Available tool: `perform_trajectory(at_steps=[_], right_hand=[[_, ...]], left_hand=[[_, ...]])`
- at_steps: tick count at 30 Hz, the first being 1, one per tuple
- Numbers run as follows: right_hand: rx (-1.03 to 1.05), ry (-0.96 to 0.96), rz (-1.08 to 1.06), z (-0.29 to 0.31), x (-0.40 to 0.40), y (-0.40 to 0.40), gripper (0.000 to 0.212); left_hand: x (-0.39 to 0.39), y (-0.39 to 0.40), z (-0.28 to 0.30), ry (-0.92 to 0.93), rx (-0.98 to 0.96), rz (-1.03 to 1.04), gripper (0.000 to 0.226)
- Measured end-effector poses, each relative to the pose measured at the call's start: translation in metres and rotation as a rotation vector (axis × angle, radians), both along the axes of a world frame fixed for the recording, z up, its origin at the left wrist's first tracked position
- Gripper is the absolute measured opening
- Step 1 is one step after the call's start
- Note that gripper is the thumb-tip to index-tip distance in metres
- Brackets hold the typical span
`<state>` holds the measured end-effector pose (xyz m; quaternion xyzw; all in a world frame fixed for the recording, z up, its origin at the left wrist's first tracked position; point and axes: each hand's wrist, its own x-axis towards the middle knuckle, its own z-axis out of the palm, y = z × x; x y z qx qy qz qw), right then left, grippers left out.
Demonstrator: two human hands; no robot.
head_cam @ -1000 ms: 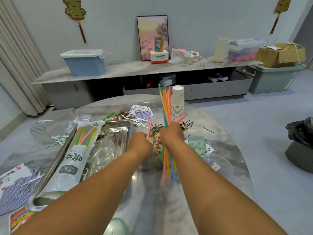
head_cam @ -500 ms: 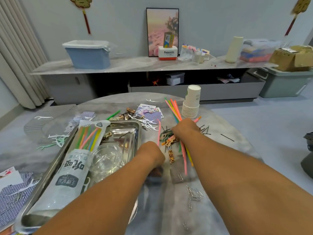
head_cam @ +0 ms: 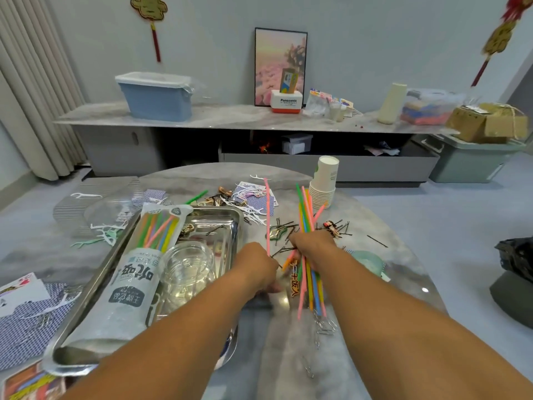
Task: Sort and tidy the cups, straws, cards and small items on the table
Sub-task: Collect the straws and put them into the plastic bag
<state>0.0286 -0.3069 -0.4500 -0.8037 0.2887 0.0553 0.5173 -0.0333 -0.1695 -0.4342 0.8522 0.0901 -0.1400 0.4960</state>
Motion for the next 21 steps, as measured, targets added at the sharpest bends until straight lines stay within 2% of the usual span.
perform_trajectory(at_steps=[3,7,11,14,17,21], right_hand=[[0.093,-0.065,0.013,0.001,-0.027,0.002,0.039],[0.137,-0.185,0.049,0.010,-0.059,0.009,0.028],[0.193,-0.277,0.163,0.025,-0.087,0.013,0.020],[0.285,-0.337,0.209,0.032,-0.102,0.016,0.009],[0.349,-0.401,0.261,0.040,-0.114,0.017,0.012],[0.370,-0.503,0.276,0.052,-0.123,0.021,0.020]], left_hand=[[-0.007,-0.004,-0.006,-0.037,-0.056,0.059,0.014],[-0.018,-0.016,-0.012,-0.043,-0.273,0.107,0.017],[-0.034,-0.017,-0.001,-0.089,-0.391,0.113,0.031],[-0.047,-0.012,0.011,-0.138,-0.457,0.092,0.022],[-0.055,-0.005,0.018,-0.171,-0.492,0.063,0.019],[-0.064,0.008,0.020,-0.193,-0.421,-0.059,0.021]])
